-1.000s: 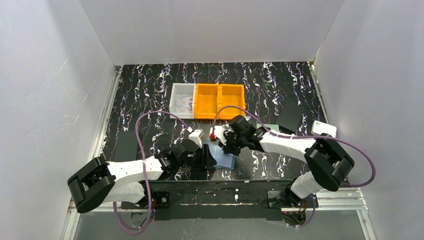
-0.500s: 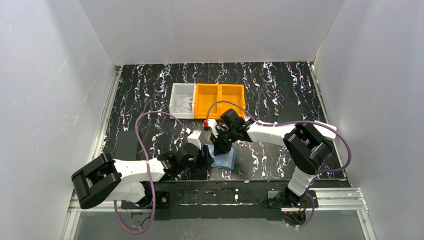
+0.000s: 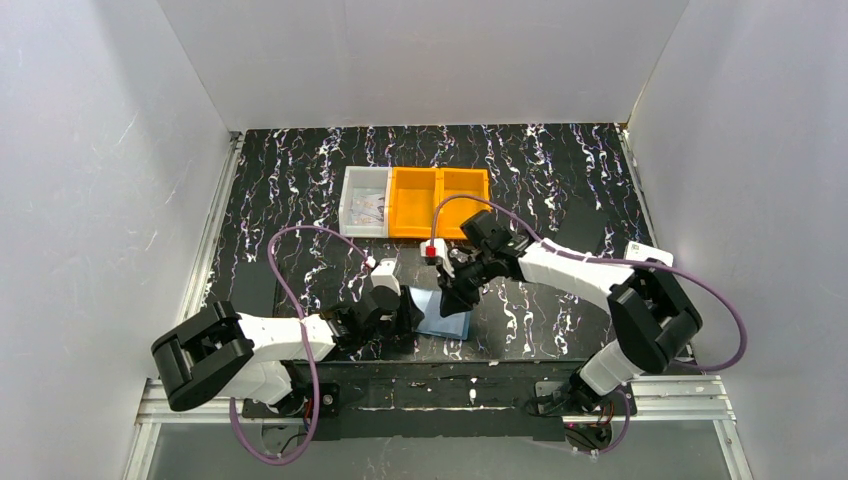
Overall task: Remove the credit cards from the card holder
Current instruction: Open the card holder at the center of the board.
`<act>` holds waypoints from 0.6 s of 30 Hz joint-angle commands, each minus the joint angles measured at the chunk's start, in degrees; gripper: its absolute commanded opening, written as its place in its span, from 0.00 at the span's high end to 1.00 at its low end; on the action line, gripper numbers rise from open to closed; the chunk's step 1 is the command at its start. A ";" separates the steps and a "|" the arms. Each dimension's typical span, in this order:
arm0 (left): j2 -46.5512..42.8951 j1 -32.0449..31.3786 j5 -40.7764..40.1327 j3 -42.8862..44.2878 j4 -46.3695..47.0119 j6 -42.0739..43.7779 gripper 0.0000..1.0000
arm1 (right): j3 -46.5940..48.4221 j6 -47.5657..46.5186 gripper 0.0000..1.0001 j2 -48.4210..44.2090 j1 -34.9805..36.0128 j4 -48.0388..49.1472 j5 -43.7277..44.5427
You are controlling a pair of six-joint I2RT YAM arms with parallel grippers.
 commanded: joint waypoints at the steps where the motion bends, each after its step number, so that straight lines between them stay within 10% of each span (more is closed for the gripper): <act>1: 1.57 -0.24 -2.35 -1.55 -3.33 -2.71 0.71 | -3.20 -8.41 0.68 -5.03 -0.79 -3.30 4.60; 9: 0.93 -0.23 -1.24 -1.47 -3.86 -4.24 0.71 | -8.09 -8.11 0.91 -7.71 -0.97 1.59 13.71; 18: 0.37 -0.23 -0.01 -1.47 -4.25 -5.24 0.71 | -6.40 -5.65 0.94 -3.97 -0.56 3.46 14.53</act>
